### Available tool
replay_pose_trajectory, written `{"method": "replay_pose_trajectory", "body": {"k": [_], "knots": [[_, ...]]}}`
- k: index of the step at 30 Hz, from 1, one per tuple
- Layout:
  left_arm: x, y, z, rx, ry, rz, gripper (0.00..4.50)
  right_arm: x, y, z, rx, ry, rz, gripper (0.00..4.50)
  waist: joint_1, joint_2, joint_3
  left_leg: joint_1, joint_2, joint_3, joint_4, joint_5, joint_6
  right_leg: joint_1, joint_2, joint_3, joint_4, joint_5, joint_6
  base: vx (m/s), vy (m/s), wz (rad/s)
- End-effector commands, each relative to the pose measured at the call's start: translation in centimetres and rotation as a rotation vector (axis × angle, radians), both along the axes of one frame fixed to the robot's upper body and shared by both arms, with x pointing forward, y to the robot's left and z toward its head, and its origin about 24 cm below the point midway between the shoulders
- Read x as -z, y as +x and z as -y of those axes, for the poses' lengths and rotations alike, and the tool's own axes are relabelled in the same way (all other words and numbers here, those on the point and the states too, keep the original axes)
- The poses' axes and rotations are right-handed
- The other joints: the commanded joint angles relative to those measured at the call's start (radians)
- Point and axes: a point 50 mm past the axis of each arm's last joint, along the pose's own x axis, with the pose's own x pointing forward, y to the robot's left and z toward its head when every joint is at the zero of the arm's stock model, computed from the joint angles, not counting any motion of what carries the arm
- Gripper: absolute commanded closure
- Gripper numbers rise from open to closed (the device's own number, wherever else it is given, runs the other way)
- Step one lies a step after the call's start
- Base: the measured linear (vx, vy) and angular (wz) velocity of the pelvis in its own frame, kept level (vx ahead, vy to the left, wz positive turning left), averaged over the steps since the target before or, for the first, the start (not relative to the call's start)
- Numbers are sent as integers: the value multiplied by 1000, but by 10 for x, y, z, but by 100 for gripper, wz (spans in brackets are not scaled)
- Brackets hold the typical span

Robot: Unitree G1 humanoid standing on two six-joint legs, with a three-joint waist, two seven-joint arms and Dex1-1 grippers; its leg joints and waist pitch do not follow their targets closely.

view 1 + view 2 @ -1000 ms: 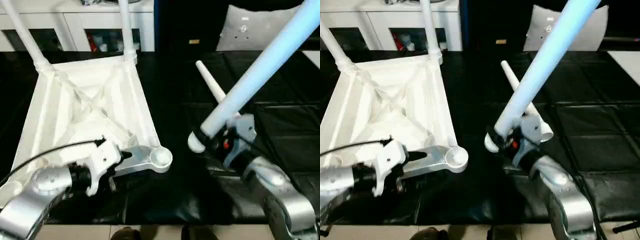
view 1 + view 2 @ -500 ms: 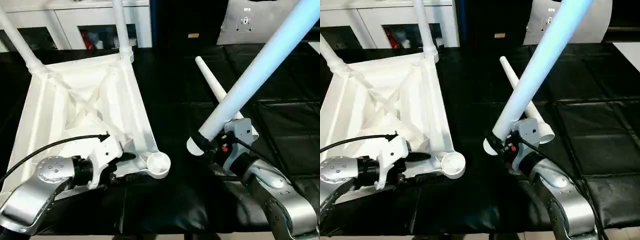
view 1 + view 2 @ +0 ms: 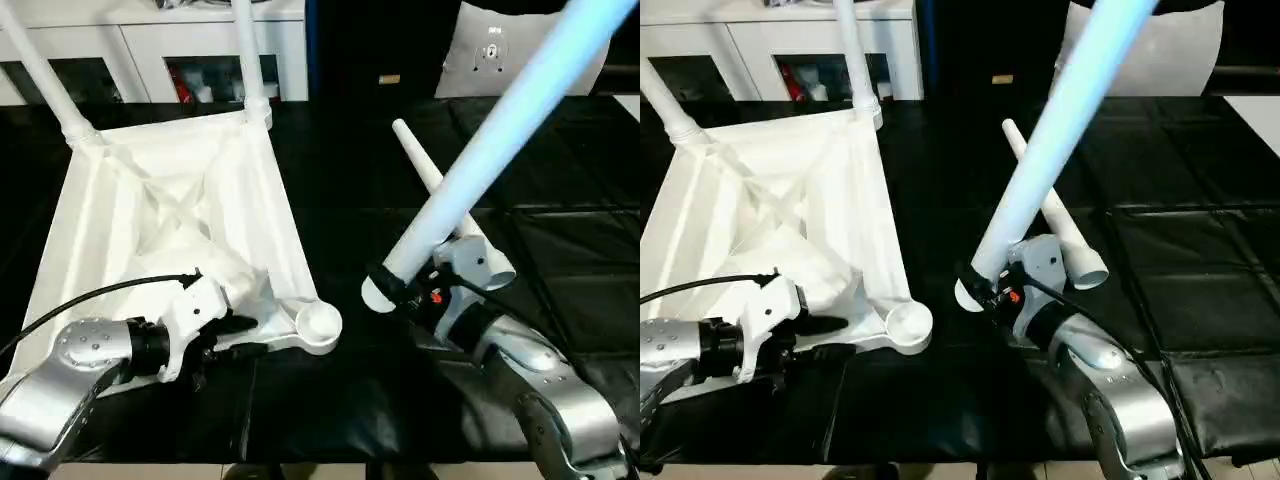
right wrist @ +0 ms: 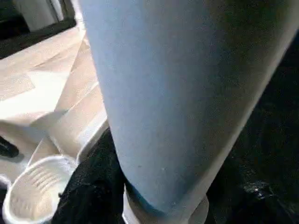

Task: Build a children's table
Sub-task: Insert table leg to table base

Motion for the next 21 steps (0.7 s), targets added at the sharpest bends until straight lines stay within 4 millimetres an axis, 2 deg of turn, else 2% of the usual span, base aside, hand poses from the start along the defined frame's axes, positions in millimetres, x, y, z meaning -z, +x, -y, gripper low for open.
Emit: {"method": "replay_pose_trajectory", "body": {"k": [1, 3, 5, 9, 10, 11, 12, 13, 15, 16, 17, 18, 20, 21], "knots": [[-3, 3, -7, -2, 34, 12, 319, -5, -1, -1, -20, 9, 17, 258, 4, 9, -59, 6, 79, -24, -95, -214, 18, 44, -78, 47, -70, -222, -241, 0, 0, 0], [0, 2, -7, 21, 54, 3, 323, -3, -1, 0, -22, -8, 20, 258, 4, 7, -59, 5, 79, -22, -94, -212, 21, 45, -78, 47, -71, -228, -244, 0, 0, 0], [3, -1, -5, 50, 58, -17, 355, -3, 0, 2, -24, -14, 22, 258, 5, 8, -59, 5, 80, -23, -95, -210, 23, 45, -78, 46, -69, -230, -243, 0, 0, 0], [7, 2, -6, 52, 106, 12, 372, -4, 1, 1, -22, -16, 24, 258, 5, 2, -60, 7, 81, -22, -94, -210, 26, 44, -78, 47, -71, -239, -246, 0, 0, 0], [8, 3, -5, 51, 110, 16, 381, -4, 1, 1, -22, -15, 25, 258, 6, 4, -59, 7, 81, -22, -95, -214, 25, 44, -78, 47, -72, -249, -244, 0, 0, 0], [7, 5, -2, 41, 93, 29, 392, -5, 1, 0, -22, -13, 26, 258, 6, 2, -58, 8, 81, -21, -95, -220, 24, 43, -79, 47, -73, -266, -241, 0, 0, 0], [7, 6, 0, 35, 83, 35, 399, -5, 2, 0, -22, -13, 26, 258, 5, -5, -57, 8, 82, -20, -96, -223, 23, 43, -79, 48, -75, -276, -239, 0, 0, 0], [5, 8, 4, 23, 53, 49, 403, -5, 2, -1, -24, -12, 26, 258, 6, -1, -56, 8, 82, -19, -96, -228, 20, 42, -80, 48, -76, -296, -235, 0, 0, 0], [3, 10, 8, 24, 28, 61, 410, -5, 2, -1, -26, -11, 25, 258, 7, -3, -57, 9, 83, -16, -95, -228, 19, 40, -80, 48, -77, -313, -229, 0, 0, 0], [-1, 13, 16, 34, -19, 85, 430, -5, 3, -2, -33, -9, 23, 258, 6, -17, -57, 6, 83, -12, -96, -217, 21, 41, -79, 48, -78, -318, -221, 0, 0, 0], [-2, 15, 18, 35, -29, 90, 435, -6, 4, -2, -34, -9, 23, 258, 9, -13, -57, 8, 84, -11, -95, -210, 21, 38, -80, 48, -78, -325, -218, 0, 0, 0], [-2, 16, 20, 39, -30, 100, 438, -5, 4, -2, -35, -8, 22, 258, 9, -11, -59, 9, 84, -10, -94, -204, 23, 38, -80, 49, -79, -319, -218, 0, 0, 0], [-2, 19, 28, 62, -33, 125, 446, -5, 5, -3, -38, -9, 22, 258, 9, -14, -61, 2, 84, -11, -95, -166, 29, 43, -79, 47, -72, -255, -222, 0, 0, 0], [-1, 24, 38, 87, -34, 146, 446, -5, 7, -4, -45, -10, 20, 258, 8, -23, -65, 2, 85, -9, -93, -152, 32, 45, -78, 47, -71, -229, -225, 0, 0, 0]]}}
